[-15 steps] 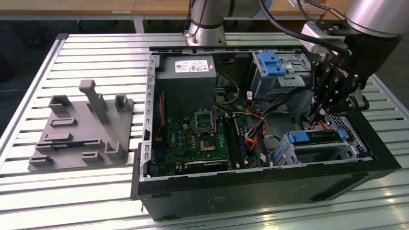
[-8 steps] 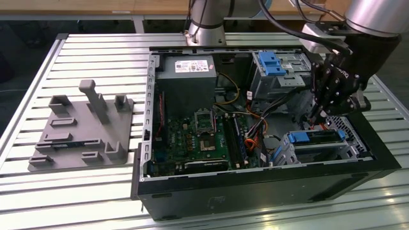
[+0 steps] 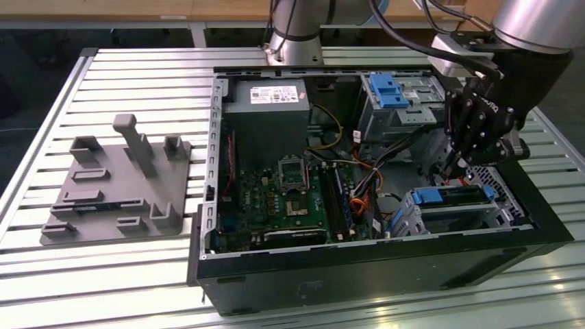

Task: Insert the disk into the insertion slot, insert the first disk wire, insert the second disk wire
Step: 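Insert the second disk wire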

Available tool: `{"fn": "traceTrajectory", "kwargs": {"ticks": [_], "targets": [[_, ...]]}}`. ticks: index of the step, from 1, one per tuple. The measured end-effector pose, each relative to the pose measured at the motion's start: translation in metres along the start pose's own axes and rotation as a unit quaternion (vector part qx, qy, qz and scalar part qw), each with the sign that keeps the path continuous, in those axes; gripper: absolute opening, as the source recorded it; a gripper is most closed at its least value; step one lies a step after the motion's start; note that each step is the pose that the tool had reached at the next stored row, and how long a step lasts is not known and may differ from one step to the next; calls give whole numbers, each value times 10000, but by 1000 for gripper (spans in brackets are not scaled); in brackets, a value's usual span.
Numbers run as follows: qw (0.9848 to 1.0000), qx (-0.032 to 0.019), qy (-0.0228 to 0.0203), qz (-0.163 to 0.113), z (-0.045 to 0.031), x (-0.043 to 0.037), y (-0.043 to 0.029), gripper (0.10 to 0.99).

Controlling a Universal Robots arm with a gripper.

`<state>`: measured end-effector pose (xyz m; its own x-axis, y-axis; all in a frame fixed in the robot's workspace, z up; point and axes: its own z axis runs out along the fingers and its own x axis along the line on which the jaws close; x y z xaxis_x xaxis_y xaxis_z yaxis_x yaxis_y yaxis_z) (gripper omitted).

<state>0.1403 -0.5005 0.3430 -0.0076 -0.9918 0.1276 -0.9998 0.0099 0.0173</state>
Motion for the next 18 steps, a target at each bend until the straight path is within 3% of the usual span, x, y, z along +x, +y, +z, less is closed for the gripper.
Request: {"fn": "traceTrajectory", "kwargs": {"ticks": [11,13,16,18], "targets": [[10000,-11,-7,-2,0,0,-30,145],[10000,-12,-24,-2,1,11,-30,145],[9998,-13,-181,-4,4,29,-31,145],[9997,-13,-256,-5,6,47,-31,145]]}}
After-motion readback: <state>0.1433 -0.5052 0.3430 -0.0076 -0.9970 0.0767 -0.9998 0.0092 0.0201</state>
